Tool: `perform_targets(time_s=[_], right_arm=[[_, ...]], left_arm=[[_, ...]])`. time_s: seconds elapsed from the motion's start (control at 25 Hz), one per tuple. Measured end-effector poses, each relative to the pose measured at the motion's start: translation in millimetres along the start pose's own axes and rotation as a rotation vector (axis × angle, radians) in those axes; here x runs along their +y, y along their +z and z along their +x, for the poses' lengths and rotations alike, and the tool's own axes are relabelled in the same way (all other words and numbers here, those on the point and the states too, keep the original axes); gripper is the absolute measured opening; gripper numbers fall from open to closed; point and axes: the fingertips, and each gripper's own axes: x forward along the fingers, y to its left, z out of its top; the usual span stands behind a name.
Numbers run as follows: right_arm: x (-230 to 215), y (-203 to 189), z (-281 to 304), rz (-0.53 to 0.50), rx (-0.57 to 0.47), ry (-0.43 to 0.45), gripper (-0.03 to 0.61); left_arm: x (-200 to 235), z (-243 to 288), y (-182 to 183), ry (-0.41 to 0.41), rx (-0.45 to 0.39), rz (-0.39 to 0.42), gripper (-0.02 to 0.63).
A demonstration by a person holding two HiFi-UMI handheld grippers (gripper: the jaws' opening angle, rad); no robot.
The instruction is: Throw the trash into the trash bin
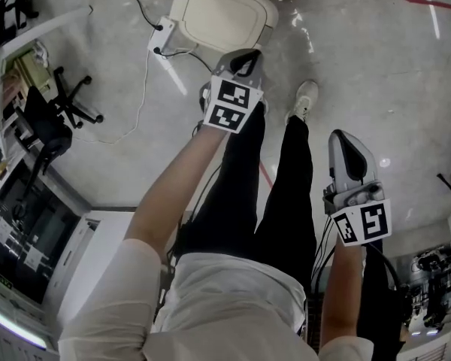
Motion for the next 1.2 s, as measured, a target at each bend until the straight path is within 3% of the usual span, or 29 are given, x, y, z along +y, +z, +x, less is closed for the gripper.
perform_targets(time_s=[0.2,0.36,0.96,1.2], right_arm=[[-10,-6,9,0.034,-0.015,-0.012,0.002],[-16,-11,15,0.044,-0.019,-0.006,0.002],[-38,-23,13,0.061,-0.010,-0.012,0.002],[-47,-29,15,0.066,-0.003,-0.014,0.002]], left_arm=[[5,21,-24,0.006,0.061,-0.023,0.003],[4,35,-28,-0.001,0.065,0.010,0.003],[1,73,-42,0.028,0.114,-0.039,0.003],[3,85,-50,0.041,0.128,-0.019,0.003]])
